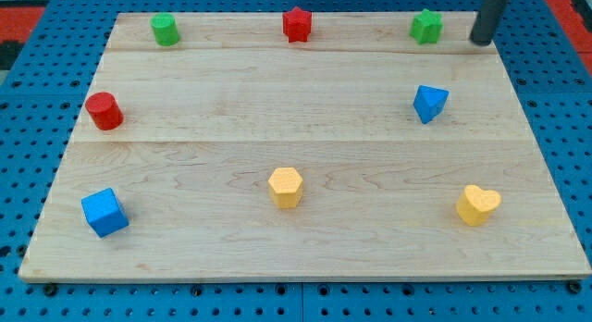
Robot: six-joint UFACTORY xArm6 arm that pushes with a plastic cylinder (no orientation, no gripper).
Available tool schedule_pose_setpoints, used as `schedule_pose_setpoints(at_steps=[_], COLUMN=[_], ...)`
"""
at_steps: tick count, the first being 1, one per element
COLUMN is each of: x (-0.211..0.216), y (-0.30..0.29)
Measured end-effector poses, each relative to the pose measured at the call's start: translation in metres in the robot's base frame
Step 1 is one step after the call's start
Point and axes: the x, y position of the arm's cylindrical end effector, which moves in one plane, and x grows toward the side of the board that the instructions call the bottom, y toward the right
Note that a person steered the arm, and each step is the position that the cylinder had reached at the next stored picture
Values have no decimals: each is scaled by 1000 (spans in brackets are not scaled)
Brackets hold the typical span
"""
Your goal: Slightly push the green star towards the triangle
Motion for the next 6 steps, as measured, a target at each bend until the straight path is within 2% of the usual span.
schedule_pose_setpoints(at_steps=[1, 2, 3, 4, 5, 6], x=[-39, -29, -27, 4, 92, 124], y=[-38, -99, -87, -21, -33, -96])
